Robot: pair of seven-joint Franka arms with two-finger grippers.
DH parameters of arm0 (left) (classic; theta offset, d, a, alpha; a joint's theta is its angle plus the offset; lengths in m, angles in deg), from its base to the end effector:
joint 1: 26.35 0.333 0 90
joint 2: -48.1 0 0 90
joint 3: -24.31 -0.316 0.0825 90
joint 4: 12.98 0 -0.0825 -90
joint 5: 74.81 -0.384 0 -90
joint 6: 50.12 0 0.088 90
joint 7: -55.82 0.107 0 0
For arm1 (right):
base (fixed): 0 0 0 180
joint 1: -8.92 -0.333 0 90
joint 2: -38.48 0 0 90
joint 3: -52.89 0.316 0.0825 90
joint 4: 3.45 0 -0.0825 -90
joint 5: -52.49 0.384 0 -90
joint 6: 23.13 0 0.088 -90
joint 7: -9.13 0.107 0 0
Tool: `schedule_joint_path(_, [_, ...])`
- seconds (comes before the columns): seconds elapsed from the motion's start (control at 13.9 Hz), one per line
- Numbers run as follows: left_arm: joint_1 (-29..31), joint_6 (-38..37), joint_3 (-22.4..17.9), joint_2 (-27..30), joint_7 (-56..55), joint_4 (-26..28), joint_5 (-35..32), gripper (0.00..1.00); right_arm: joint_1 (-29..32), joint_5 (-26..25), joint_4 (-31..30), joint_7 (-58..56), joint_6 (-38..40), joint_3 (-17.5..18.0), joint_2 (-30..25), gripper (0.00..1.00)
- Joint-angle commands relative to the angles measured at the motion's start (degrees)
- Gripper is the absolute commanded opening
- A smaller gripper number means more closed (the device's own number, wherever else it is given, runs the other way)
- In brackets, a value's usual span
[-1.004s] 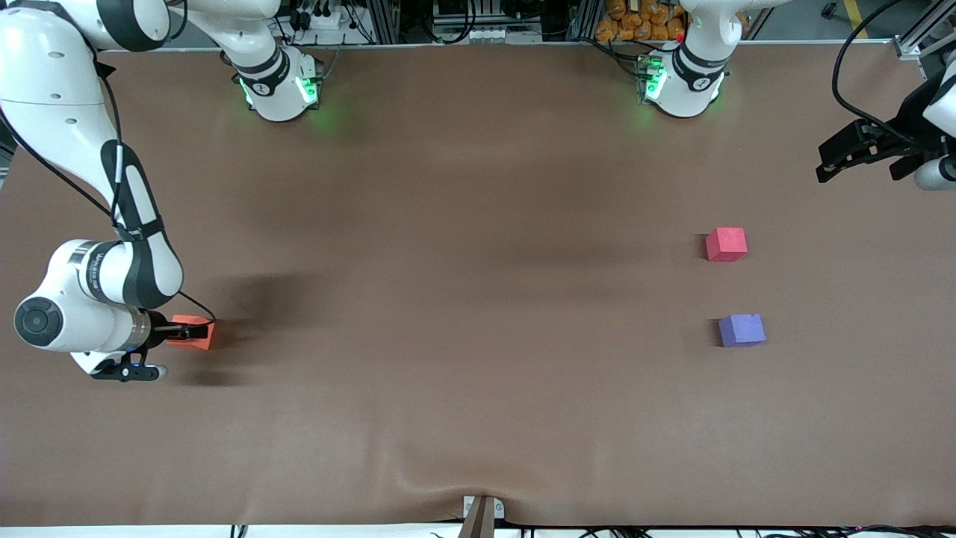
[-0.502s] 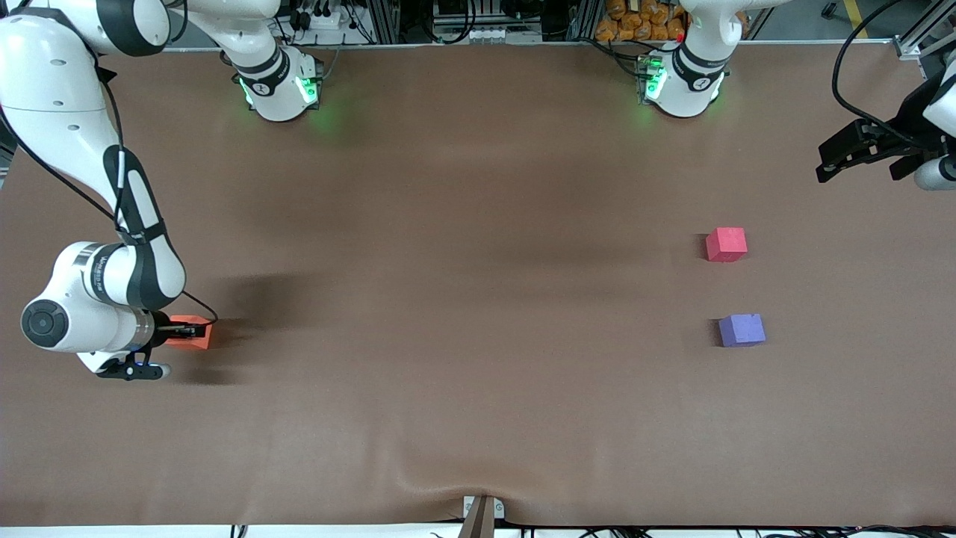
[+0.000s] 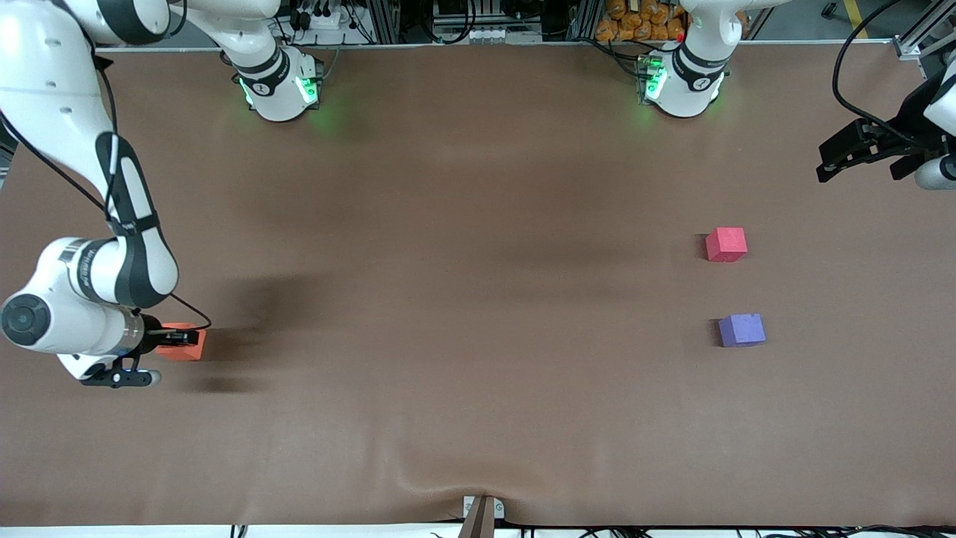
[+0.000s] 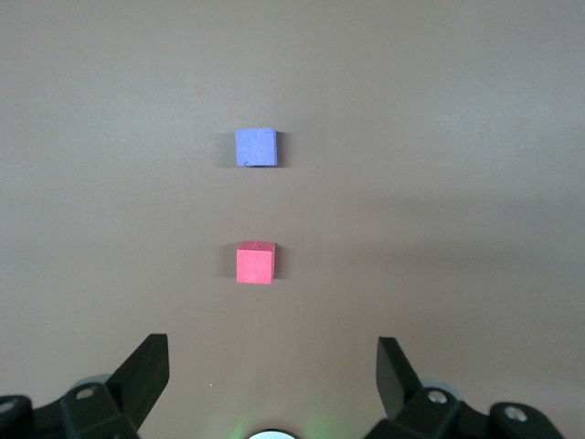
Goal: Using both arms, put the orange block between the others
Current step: 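Close the right gripper on the orange block and lift it, then carry the orange block to the table middle and lower it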
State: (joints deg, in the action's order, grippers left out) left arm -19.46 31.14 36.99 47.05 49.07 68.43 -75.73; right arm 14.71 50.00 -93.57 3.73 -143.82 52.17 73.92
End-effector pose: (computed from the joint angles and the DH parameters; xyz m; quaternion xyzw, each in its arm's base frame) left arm 0.5413 -0.0516 0.6710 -0.9999 -0.0095 0.0095 0.0070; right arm 0.6849 -0.0790 0.2724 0.9989 0.0032 -0.0445 0.0174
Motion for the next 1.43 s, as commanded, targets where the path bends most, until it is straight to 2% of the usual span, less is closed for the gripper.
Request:
schedule_joint_path(0.0, [0.49, -1.89, 0.24, 2.01, 1.04, 0.25, -1.01, 1.00, -5.32, 0.82, -1.55, -0.05, 5.44, 0.19, -7.29, 0.00])
schedule_joint_path(0.14, [0.49, -2.07, 0.33, 2.45, 0.95, 0.25, -1.01, 1.00, -10.07, 1.17, -0.50, -0.40, 8.09, 0.28, -9.68, 0.00])
schedule_joint_path(0.36, [0.49, -2.33, 0.33, 2.45, 1.04, 0.33, -0.93, 1.00, -18.94, 1.43, 2.49, 0.04, 8.45, 1.51, -8.64, 0.00])
schedule_joint_path(0.65, [0.40, -2.33, 0.24, 2.37, 0.87, 0.25, -0.57, 1.00, -28.45, 9.86, 7.14, 6.17, 8.01, 1.51, -1.53, 0.00])
schedule_joint_path(0.79, [0.31, -2.33, 0.59, 2.19, 0.08, 0.25, -0.75, 1.00, -32.31, 10.40, 9.95, 12.31, 7.40, 1.51, 2.16, 0.00])
schedule_joint_path(0.93, [0.31, -2.33, 0.77, 2.28, 0.16, 0.33, -0.92, 1.00, -36.53, 10.22, 10.49, 20.04, 2.85, 1.51, 5.33, 0.00])
schedule_joint_path(1.15, [0.31, -2.42, 0.77, 2.45, 0.77, 0.51, -0.92, 1.00, -39.88, 10.22, 10.49, 27.88, -3.06, 1.51, 8.50, 0.00])
schedule_joint_path(1.36, [0.40, -3.47, 0.68, 2.11, 0.78, 0.86, -1.01, 1.00, -40.41, 10.40, 11.37, 30.27, -2.63, 1.60, 9.74, 0.00])
